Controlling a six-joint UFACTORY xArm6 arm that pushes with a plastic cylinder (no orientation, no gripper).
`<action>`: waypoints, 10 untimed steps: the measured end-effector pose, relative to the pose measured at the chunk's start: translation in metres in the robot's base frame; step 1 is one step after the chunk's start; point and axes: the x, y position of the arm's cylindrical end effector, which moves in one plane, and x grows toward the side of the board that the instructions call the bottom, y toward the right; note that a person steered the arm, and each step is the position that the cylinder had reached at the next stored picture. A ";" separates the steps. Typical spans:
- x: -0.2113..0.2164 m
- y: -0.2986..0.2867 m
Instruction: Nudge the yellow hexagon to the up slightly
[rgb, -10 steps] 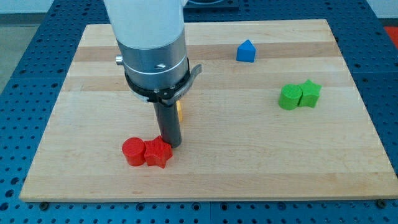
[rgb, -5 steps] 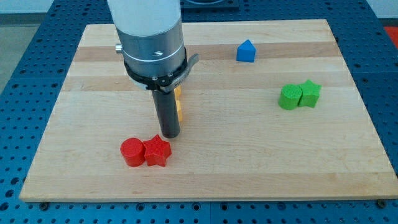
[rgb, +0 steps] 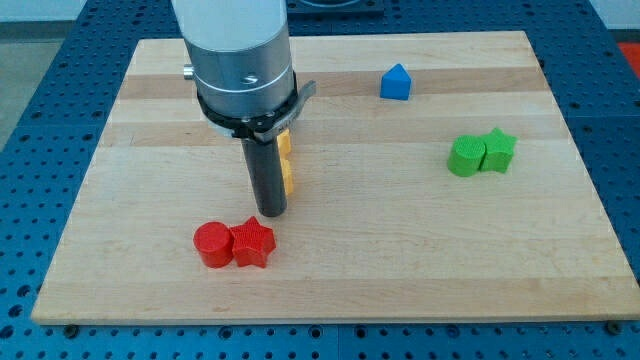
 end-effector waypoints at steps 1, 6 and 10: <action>0.000 0.000; 0.004 0.067; 0.094 0.014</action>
